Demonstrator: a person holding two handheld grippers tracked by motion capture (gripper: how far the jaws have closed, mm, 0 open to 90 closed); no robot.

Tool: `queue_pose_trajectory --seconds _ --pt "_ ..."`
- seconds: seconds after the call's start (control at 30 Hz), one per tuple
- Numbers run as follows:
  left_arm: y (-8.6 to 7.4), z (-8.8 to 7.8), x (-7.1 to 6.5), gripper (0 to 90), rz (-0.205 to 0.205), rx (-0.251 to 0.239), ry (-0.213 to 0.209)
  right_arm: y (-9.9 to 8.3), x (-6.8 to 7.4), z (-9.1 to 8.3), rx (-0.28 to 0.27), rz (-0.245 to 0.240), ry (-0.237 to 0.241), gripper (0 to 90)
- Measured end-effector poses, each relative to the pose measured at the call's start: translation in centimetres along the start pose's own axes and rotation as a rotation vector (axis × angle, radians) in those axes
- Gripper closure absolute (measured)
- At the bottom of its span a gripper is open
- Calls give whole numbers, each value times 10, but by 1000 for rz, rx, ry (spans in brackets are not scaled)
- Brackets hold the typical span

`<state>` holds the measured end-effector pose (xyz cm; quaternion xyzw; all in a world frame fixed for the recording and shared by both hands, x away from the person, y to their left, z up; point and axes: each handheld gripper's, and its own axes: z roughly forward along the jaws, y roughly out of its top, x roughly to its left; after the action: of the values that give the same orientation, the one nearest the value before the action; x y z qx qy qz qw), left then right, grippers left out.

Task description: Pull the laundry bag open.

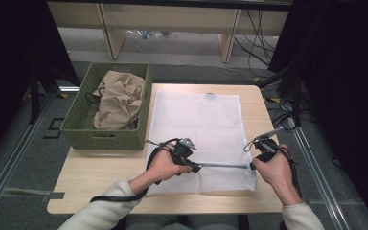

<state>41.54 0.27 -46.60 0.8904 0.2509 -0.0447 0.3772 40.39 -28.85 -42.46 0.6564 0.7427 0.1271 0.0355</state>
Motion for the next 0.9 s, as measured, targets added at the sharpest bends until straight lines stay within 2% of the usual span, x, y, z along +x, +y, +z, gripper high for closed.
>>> queue_pose_trajectory --seconds 0.07,0.1,0.13,0.2,0.23,0.27,0.3,0.37,0.4,0.47,0.5,0.53,0.63,0.73,0.77,0.8,0.83,0.87,0.9 --pt "0 -1 1 868 7 4 5 0 -1 0 1 -1 -4 866" --pt "-1 -2 1 868 5 3 3 1 -4 1 -5 -36 1 866" --pt "-1 -2 1 867 1 2 3 1 -7 3 -34 -85 -6 866" --pt "-2 -3 1 867 3 4 0 1 -4 1 -1 -38 -2 866" --pt "-2 -3 2 868 3 7 -2 1 -7 3 -33 -83 -3 866" --pt "-2 -4 2 868 7 12 6 1 -8 4 -42 -93 3 866" --pt "-2 -4 2 867 7 11 8 0 0 0 7 2 -2 866" --pt "-3 -4 2 868 -1 8 3 0 0 0 3 5 2 866" --pt "-3 -5 2 868 -1 9 4 0 -4 1 -3 -36 -1 866" --pt "-3 -5 3 867 2 15 3 0 -4 1 -1 -40 -1 866" --pt "-3 -5 3 868 3 13 1 0 -4 1 1 -39 1 866" --pt "-3 -5 3 868 5 14 1 0 0 0 9 2 -5 866" --pt "-3 -6 4 868 10 19 6 0 0 0 9 1 -7 866" --pt "-4 -7 3 868 -4 13 4 0 -1 0 7 4 -2 866" --pt "-4 -8 4 868 -3 12 4 0 -4 1 -2 -31 2 866" --pt "-4 -8 4 868 2 18 7 0 -4 1 0 -37 2 866" --pt "-4 -9 5 867 6 20 10 0 -1 0 12 2 -9 866" --pt "-5 -9 4 867 1 19 7 0 -4 1 2 -33 -1 866" --pt "-5 -10 5 868 3 22 12 0 -4 1 5 -26 -1 866"
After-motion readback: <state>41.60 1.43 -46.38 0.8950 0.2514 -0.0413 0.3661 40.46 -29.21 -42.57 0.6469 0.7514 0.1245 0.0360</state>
